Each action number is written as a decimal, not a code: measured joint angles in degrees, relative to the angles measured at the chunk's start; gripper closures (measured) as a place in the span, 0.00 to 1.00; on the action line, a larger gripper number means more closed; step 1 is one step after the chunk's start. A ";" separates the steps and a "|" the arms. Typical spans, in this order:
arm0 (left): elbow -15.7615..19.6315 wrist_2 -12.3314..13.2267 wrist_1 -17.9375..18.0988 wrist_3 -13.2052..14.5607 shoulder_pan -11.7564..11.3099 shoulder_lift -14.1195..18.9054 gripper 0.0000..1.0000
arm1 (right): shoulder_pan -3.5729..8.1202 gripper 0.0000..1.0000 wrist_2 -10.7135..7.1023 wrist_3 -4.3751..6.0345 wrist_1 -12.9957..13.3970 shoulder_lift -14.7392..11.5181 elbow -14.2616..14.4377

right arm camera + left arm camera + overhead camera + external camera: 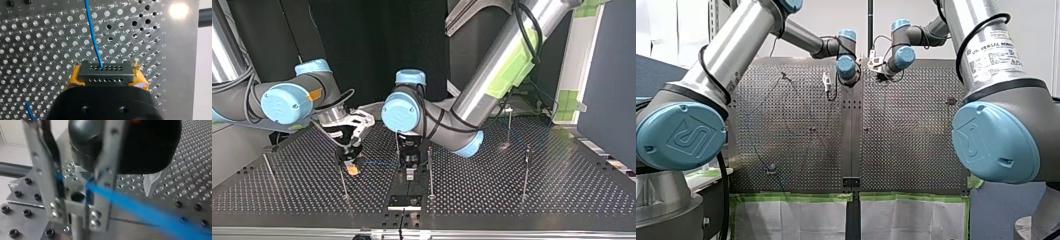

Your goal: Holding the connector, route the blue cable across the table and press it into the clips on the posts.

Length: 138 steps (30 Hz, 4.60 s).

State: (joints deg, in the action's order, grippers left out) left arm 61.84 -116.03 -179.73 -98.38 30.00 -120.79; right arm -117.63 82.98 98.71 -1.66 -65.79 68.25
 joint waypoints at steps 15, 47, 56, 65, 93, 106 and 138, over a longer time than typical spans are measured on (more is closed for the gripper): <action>-0.33 -1.76 -0.20 -0.32 0.29 -0.26 0.79 | 0.00 1.00 0.00 0.00 -0.02 -0.01 0.01; 8.96 -8.04 3.85 -2.21 3.04 7.72 1.00 | -0.50 1.00 -0.01 0.01 -0.12 -1.53 4.65; 13.49 -6.53 8.37 -3.01 4.06 7.96 1.00 | -0.67 1.00 0.06 -0.05 -0.02 -2.42 6.71; 17.95 -5.85 12.84 -4.04 4.56 7.93 1.00 | -0.42 1.00 0.15 -0.26 0.20 -2.44 10.43; 31.38 2.37 26.26 -5.00 3.63 -1.31 1.00 | 0.92 1.00 -1.94 -2.16 3.07 0.60 18.29; 37.80 7.58 32.69 -7.02 3.58 -2.86 1.00 | 1.56 1.00 -1.91 -3.88 4.49 2.41 21.29; 28.32 11.31 29.71 -7.88 1.33 -8.16 1.00 | 4.39 1.00 -4.02 -3.28 9.46 5.32 21.63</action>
State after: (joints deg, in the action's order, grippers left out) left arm 90.15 -104.71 -150.01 -106.25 31.32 -128.95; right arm -113.24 78.97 95.43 7.81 -60.47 89.88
